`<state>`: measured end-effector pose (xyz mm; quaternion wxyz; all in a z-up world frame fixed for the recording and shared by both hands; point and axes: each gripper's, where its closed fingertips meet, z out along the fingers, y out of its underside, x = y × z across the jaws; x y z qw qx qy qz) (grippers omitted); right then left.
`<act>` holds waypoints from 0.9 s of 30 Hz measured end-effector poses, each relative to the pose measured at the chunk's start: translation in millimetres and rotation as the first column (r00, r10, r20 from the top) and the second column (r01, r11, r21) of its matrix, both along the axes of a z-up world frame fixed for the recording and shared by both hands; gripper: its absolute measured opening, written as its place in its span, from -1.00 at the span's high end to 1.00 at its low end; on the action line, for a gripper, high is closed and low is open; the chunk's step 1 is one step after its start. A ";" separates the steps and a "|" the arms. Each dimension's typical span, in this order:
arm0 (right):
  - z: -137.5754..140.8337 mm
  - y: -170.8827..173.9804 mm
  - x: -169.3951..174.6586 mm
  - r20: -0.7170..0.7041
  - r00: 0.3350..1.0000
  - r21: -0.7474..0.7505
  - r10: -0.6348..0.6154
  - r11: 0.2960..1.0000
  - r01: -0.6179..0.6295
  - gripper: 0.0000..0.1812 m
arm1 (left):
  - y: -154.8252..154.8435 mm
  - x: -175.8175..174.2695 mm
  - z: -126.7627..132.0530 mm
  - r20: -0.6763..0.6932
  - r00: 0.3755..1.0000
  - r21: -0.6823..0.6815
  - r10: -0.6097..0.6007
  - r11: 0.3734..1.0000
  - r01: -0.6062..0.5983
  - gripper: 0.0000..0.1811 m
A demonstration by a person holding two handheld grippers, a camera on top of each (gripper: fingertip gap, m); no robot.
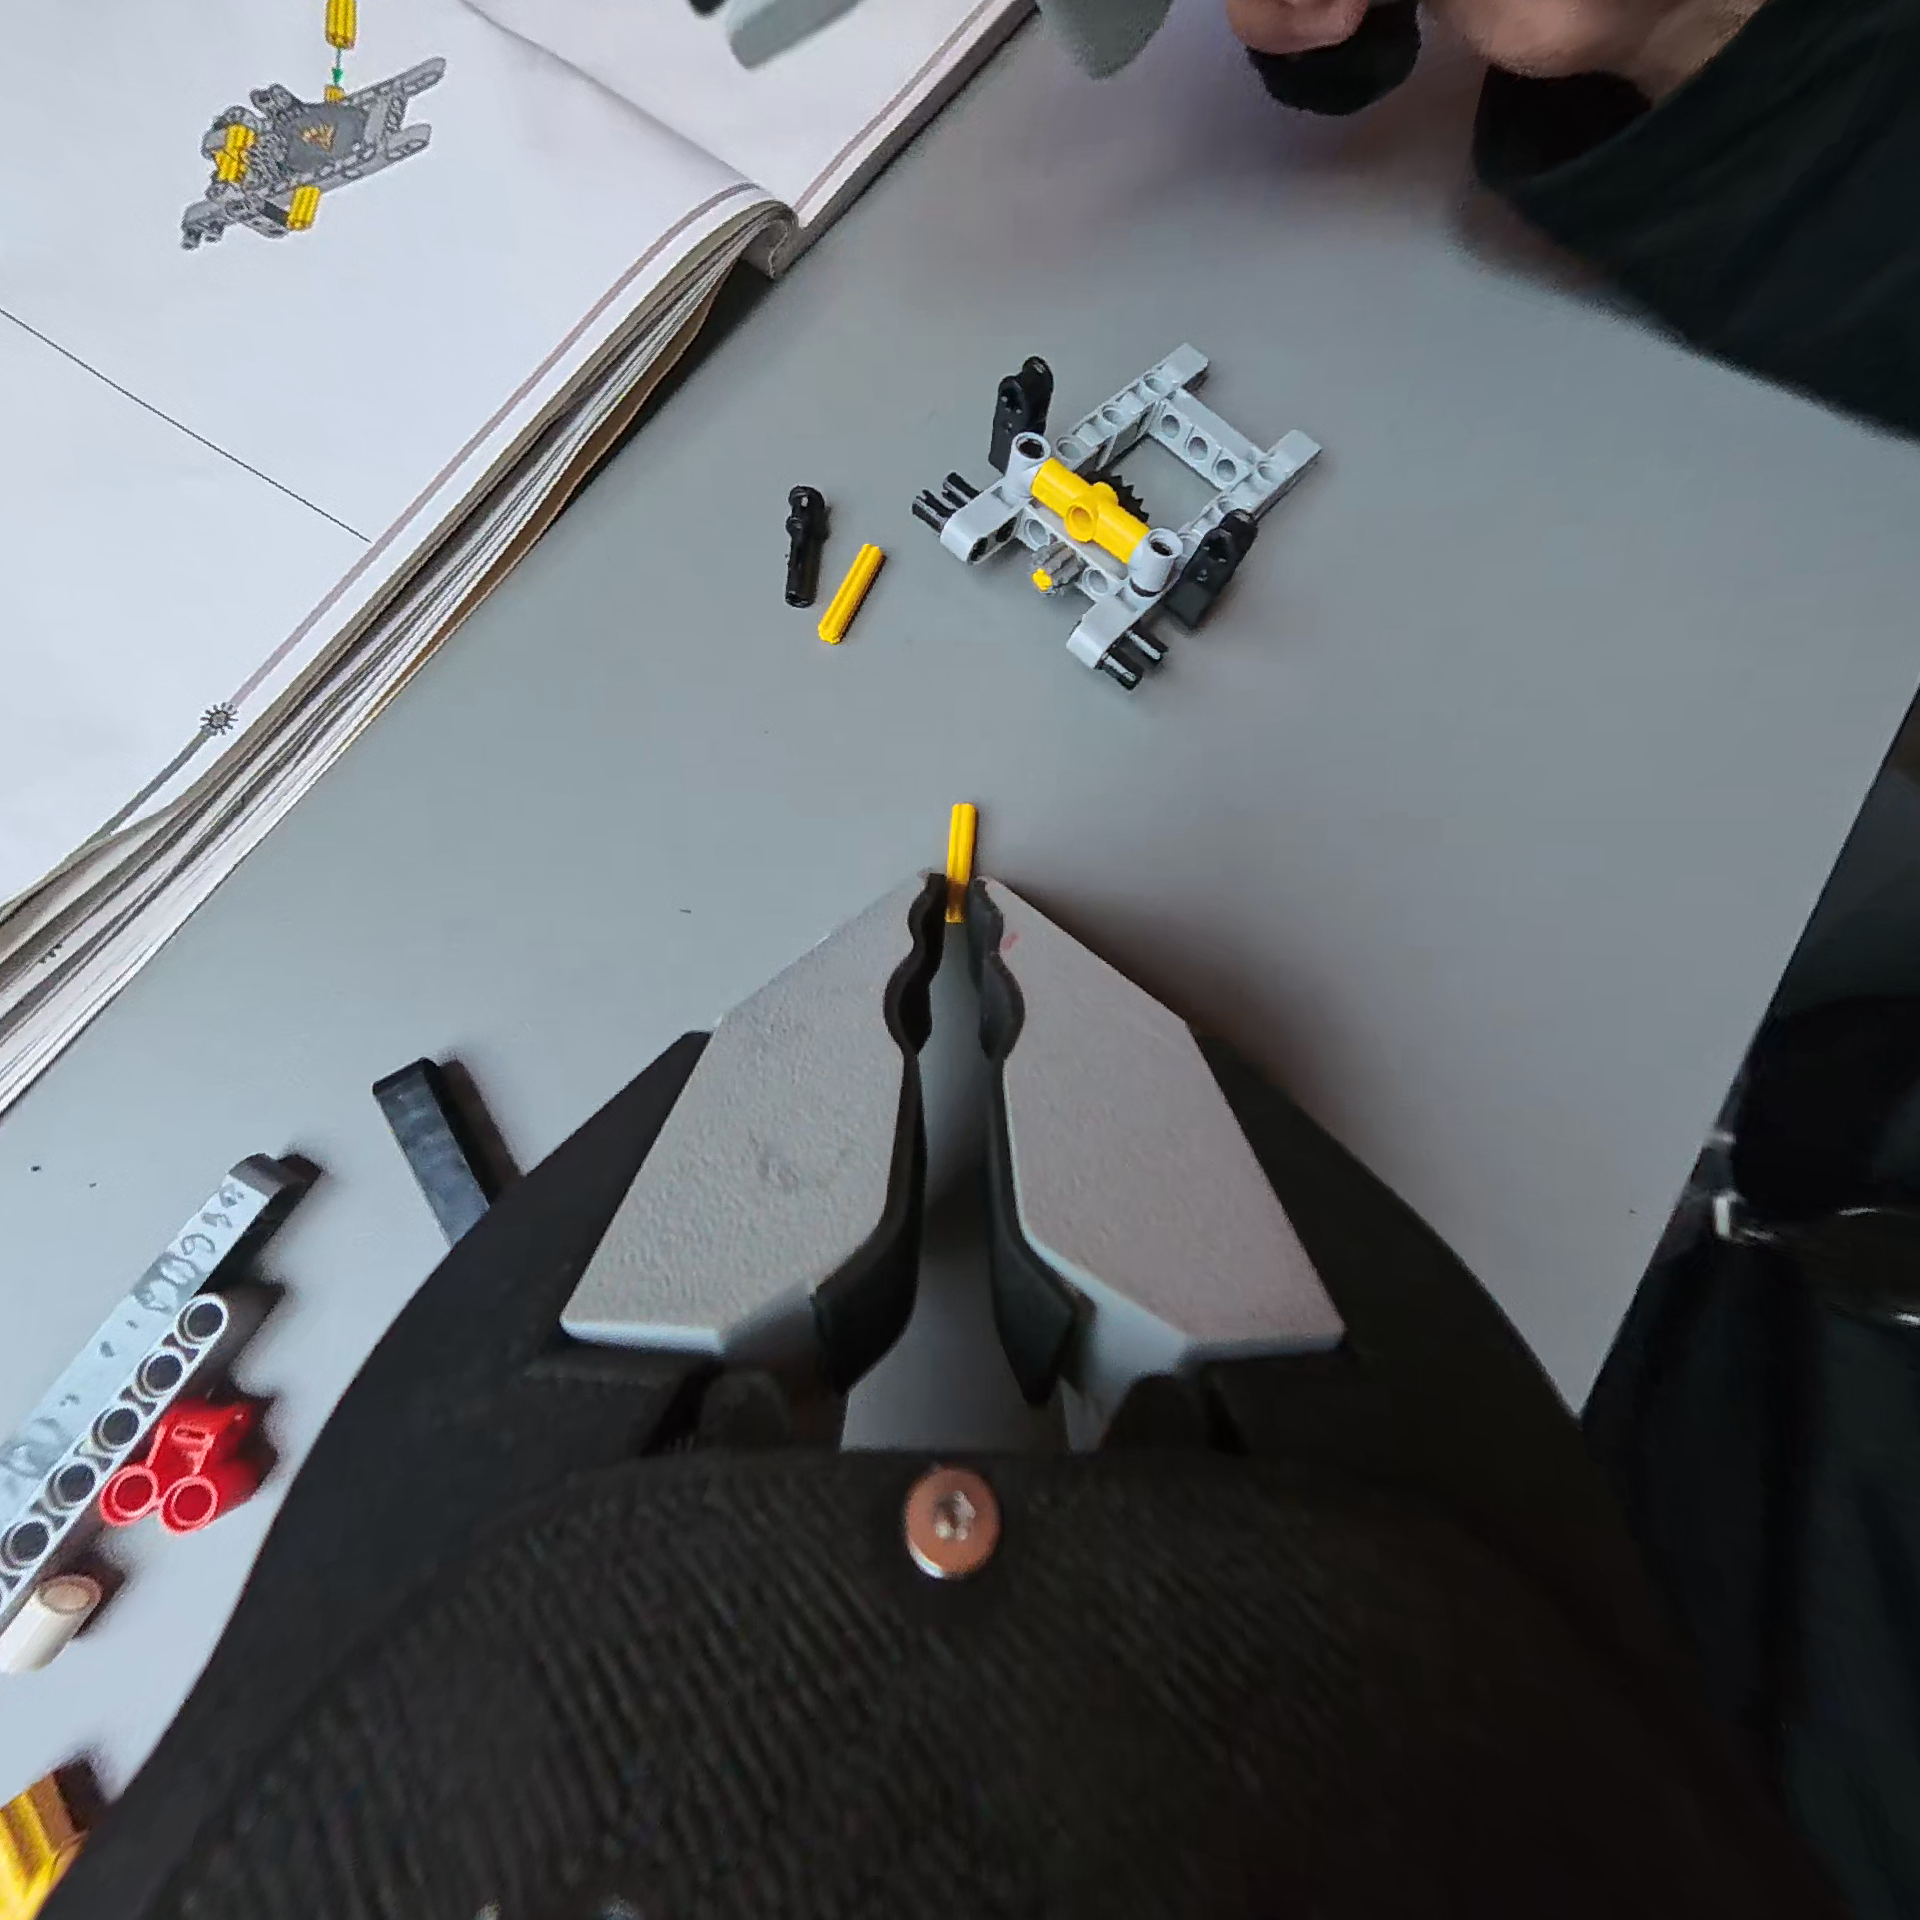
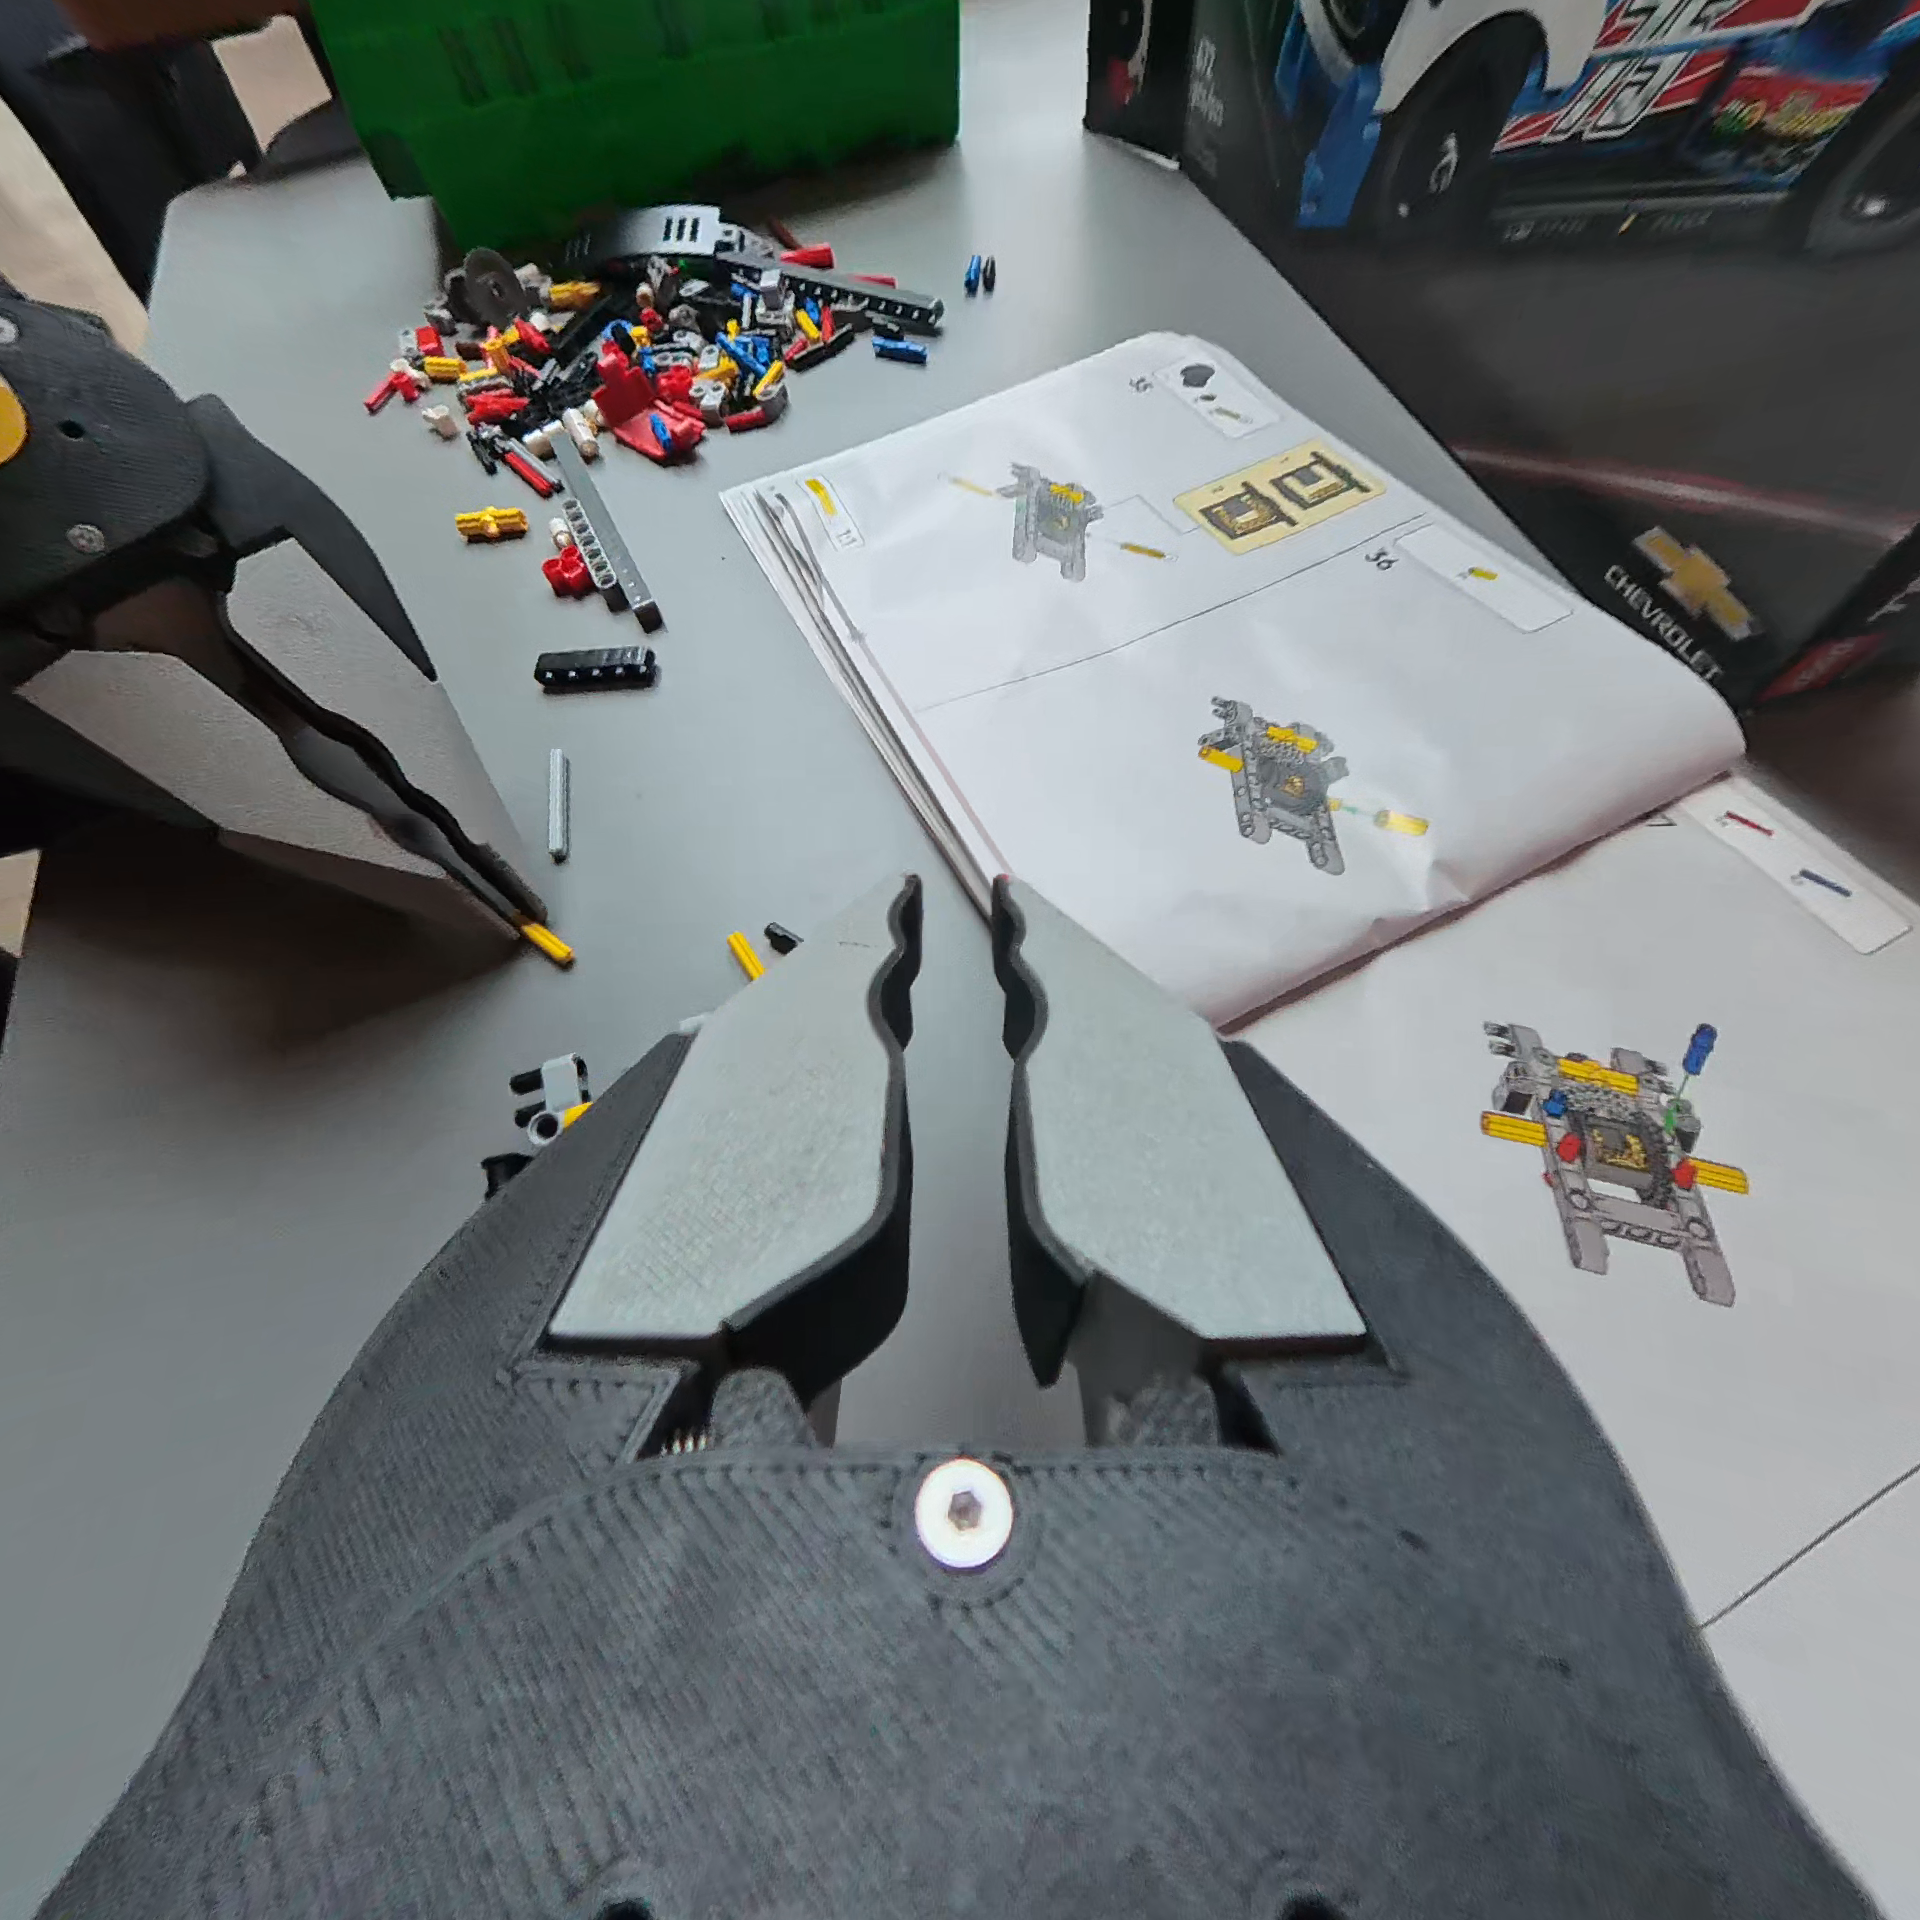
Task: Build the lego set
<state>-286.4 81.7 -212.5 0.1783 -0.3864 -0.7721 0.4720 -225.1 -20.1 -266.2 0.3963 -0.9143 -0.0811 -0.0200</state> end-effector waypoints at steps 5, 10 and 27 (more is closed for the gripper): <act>-7.1 -19.4 26.2 0.068 0.982 -0.006 0.178 0.984 -0.178 0.81 | -0.5 5.6 0.6 0.128 0.991 0.019 -0.032 0.999 0.030 0.99; -12.5 -19.9 41.5 0.127 0.964 0.017 0.232 0.972 -0.236 0.78 | -0.5 6.9 0.4 0.115 0.993 0.017 -0.039 0.999 0.038 0.99; -25.0 -7.4 68.0 0.309 0.912 -0.005 0.269 0.960 -0.281 0.78 | 0.9 -0.3 0.3 0.138 0.990 0.020 0.005 1.000 -0.008 0.99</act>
